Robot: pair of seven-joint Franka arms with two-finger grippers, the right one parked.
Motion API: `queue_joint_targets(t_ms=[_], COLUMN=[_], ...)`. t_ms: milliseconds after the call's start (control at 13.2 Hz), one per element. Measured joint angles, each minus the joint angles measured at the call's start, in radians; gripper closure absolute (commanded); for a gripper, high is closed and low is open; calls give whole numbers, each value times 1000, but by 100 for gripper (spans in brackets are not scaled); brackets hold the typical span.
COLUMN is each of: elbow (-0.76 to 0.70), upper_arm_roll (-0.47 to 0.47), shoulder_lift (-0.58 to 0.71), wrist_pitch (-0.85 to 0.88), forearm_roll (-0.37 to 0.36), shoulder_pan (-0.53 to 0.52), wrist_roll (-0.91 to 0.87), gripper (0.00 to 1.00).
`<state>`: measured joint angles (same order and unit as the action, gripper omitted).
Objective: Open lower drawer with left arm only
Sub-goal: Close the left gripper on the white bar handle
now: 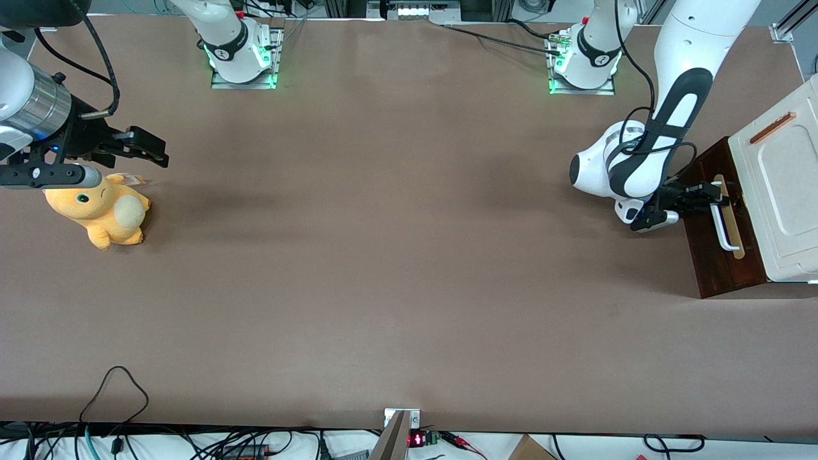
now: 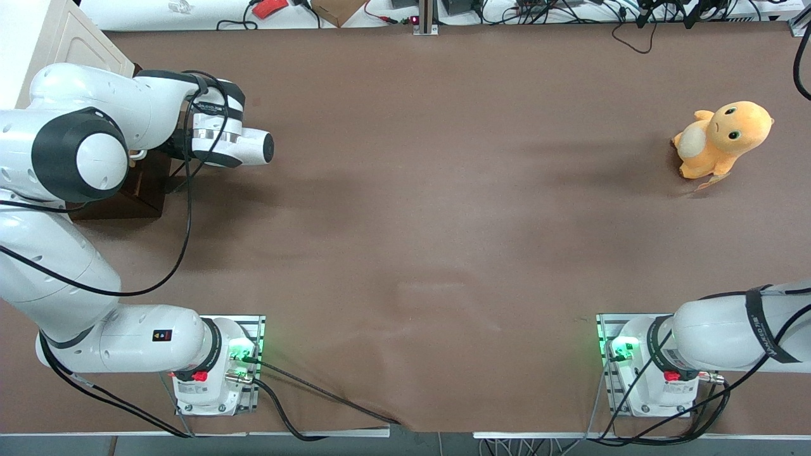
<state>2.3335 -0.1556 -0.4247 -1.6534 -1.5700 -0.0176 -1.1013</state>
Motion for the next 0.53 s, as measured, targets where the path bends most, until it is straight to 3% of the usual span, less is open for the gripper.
queue_joint_targets(t_ms=[379,531], elbow=[0,0], upper_arm_roll=[0,0], shoulder_lift=[-4,-4], wrist_pitch=[3,6], forearm_roll=[0,0], shoulder_pan=[0,0], wrist_roll=[-11,-12], gripper=[72,85])
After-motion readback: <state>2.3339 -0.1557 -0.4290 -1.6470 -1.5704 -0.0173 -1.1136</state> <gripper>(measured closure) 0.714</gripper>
